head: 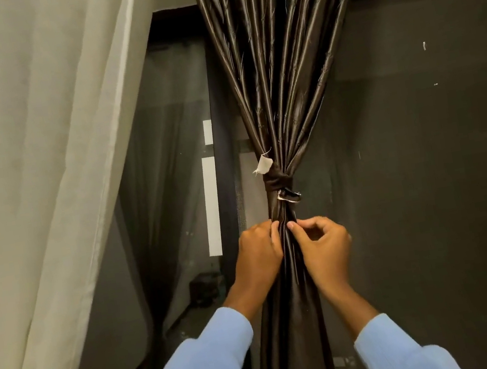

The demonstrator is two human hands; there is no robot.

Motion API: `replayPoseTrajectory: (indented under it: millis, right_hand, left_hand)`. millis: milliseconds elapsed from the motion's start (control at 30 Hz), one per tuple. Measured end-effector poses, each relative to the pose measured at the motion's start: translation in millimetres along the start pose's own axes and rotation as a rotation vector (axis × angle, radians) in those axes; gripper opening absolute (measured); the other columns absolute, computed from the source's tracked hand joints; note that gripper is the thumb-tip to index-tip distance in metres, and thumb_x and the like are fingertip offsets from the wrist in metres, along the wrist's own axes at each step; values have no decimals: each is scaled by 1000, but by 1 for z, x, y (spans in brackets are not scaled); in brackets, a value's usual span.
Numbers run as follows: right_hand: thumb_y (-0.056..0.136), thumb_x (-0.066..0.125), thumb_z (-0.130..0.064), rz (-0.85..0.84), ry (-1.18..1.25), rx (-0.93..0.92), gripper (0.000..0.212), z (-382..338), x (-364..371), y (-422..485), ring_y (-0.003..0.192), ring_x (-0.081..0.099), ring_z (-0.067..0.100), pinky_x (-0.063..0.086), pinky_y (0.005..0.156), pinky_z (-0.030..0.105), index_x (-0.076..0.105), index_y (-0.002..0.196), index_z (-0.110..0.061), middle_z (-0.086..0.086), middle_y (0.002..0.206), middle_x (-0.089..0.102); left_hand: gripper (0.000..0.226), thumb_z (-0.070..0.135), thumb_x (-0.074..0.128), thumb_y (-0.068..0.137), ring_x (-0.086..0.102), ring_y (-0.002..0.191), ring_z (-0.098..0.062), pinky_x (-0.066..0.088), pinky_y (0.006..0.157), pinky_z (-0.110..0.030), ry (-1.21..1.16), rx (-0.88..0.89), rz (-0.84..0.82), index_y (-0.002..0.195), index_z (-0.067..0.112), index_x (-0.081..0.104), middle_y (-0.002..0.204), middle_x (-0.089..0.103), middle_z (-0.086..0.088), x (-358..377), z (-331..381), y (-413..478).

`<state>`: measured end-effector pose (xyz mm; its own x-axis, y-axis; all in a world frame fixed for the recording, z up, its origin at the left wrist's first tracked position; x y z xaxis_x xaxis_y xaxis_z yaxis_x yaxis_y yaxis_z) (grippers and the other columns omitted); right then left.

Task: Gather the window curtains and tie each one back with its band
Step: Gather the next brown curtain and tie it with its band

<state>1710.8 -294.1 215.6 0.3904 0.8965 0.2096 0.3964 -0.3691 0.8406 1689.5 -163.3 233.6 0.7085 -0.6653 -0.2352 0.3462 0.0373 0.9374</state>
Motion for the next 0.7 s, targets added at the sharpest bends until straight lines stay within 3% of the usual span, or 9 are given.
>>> replayPoseTrajectory:
  millis: [133, 233, 367, 533, 700]
  right_hand:
    - [83, 76, -24, -2, -216, -168, 11, -7, -5, -10, 69, 60, 5, 46, 58, 21, 70, 75, -21, -12, 78, 61]
    - [83, 74, -25, -28, -324, -195, 12, -5, -4, -18, 64, 58, 3, 43, 55, 20, 68, 73, -23, -13, 75, 61]
    - [84, 76, -14, -4, -119, -50, 16, 9, -1, -33, 64, 62, 5, 44, 57, 14, 68, 74, -23, -8, 72, 65]
    - [90, 71, -20, -5, -16, -37, 4, 3, 7, -35, 72, 65, 7, 50, 63, 14, 73, 93, -20, -7, 83, 69]
    - [92, 69, -18, -34, 43, 78, 18, 9, 10, -40, 78, 66, 2, 51, 67, 12, 70, 109, -18, -6, 92, 70]
  left_hand:
    - [27, 18, 47, 99, 60, 68, -14, 46, 64, -20, 50, 33, 16, 91, 5, 69, 80, 68, -8, 0, 3, -4]
    - [28, 19, 46, 99, 60, 68, -18, 51, 64, -30, 84, 45, 7, 90, 4, 68, 80, 67, -10, 0, 4, -6]
    - [27, 17, 47, 99, 57, 63, -17, 52, 61, -34, 66, 52, 31, 87, 4, 67, 77, 65, -10, -3, 1, -6]
    - [24, 18, 48, 98, 58, 64, -14, 53, 61, -29, 48, 71, 40, 92, 7, 67, 78, 65, -6, -9, -1, -5]
    - [34, 33, 41, 100, 60, 72, -13, 51, 69, -33, 8, 46, -64, 98, 14, 69, 84, 67, -2, 1, -18, -32]
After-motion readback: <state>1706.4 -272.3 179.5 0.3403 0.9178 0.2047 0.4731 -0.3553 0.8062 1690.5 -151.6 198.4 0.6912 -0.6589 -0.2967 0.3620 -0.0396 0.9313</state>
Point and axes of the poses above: each hand's wrist, its own y-axis towards the middle knuckle, its own x-axis out of the palm, z = x × y, the point moved 4 cm from there along y, towards the middle knuckle
